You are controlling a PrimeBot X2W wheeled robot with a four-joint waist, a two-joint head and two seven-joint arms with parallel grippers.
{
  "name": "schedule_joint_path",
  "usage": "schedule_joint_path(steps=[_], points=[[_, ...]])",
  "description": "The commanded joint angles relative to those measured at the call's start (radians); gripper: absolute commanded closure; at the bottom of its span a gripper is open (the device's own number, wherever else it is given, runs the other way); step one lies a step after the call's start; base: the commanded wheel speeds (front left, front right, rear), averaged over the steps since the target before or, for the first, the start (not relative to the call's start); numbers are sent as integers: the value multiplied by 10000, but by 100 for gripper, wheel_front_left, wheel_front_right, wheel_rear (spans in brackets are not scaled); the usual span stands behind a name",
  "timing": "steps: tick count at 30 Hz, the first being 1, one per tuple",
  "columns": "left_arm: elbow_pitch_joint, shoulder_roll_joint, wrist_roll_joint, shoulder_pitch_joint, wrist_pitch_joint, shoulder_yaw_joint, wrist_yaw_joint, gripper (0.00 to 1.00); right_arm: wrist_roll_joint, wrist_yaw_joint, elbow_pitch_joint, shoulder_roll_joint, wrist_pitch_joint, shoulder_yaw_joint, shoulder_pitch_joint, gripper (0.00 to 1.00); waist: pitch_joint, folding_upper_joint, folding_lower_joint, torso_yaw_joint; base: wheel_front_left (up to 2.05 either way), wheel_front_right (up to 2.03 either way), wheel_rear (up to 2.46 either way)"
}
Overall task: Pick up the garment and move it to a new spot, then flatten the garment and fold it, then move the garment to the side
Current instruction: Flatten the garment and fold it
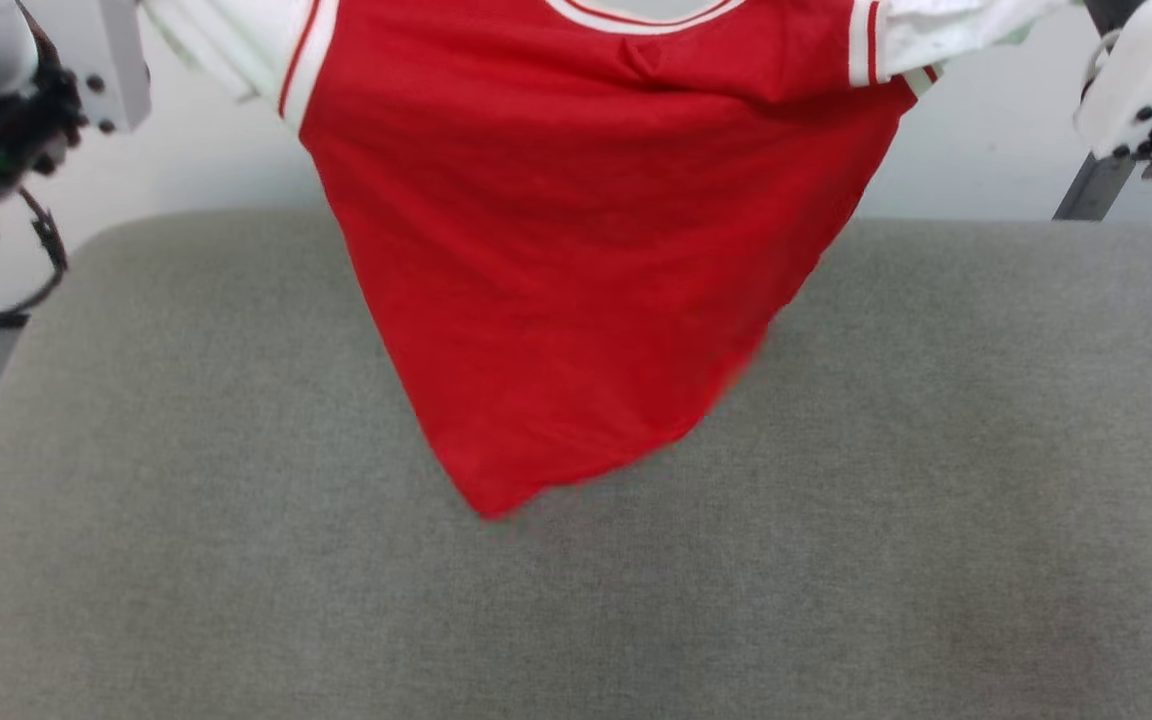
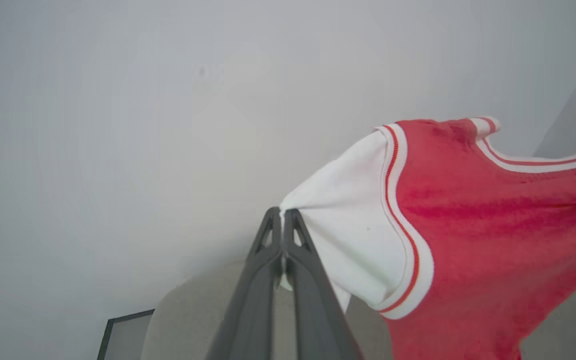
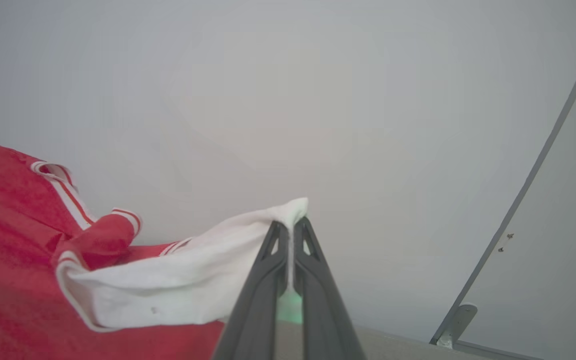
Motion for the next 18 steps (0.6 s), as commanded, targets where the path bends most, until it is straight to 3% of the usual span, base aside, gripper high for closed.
schedule_joint_path(steps=[1, 11, 18], points=[[53, 37, 94, -176, -128, -26, 20, 100, 39, -15, 107, 8, -87, 40, -200, 100, -312, 0, -1, -78, 0, 0, 0], [45, 121, -17, -810, -666, -230, 20, 100, 279, -15, 663, -220, -407, 263, -946, 100, -450, 0, -1, -82, 0, 0, 0], [-46, 71, -58, -1165, -1010, -403, 20, 100, 185, -15, 693, -226, -749, 359, -1363, 100, 428, 0, -1, -110, 0, 0, 0]])
